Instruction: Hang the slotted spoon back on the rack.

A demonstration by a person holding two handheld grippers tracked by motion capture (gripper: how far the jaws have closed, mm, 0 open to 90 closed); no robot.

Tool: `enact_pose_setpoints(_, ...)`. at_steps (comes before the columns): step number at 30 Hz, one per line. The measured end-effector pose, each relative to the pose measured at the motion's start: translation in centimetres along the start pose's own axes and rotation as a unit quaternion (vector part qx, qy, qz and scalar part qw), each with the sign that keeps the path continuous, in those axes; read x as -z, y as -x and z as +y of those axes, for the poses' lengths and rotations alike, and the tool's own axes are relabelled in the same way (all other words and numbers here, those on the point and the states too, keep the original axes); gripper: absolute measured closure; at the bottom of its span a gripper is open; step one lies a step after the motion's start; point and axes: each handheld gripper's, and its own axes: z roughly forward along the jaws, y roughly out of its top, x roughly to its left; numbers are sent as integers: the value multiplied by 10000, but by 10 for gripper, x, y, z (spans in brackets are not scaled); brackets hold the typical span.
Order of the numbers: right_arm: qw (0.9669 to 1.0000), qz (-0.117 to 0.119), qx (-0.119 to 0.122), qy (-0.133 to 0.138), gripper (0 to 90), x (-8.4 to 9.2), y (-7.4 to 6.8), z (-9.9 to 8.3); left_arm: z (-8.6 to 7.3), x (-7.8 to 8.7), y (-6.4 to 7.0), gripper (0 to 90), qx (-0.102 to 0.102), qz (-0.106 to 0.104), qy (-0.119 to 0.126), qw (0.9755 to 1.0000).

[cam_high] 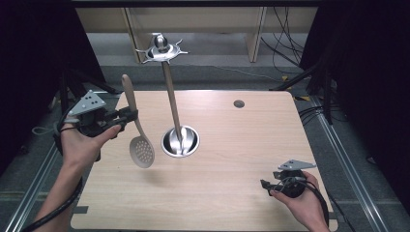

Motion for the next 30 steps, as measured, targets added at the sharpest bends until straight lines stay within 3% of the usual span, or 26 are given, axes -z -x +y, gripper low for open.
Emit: enact_pose_setpoints(30,10000,-2,-29,-8,402,0,0,0,31,-8,-2,740,-22,-105,-245,9996)
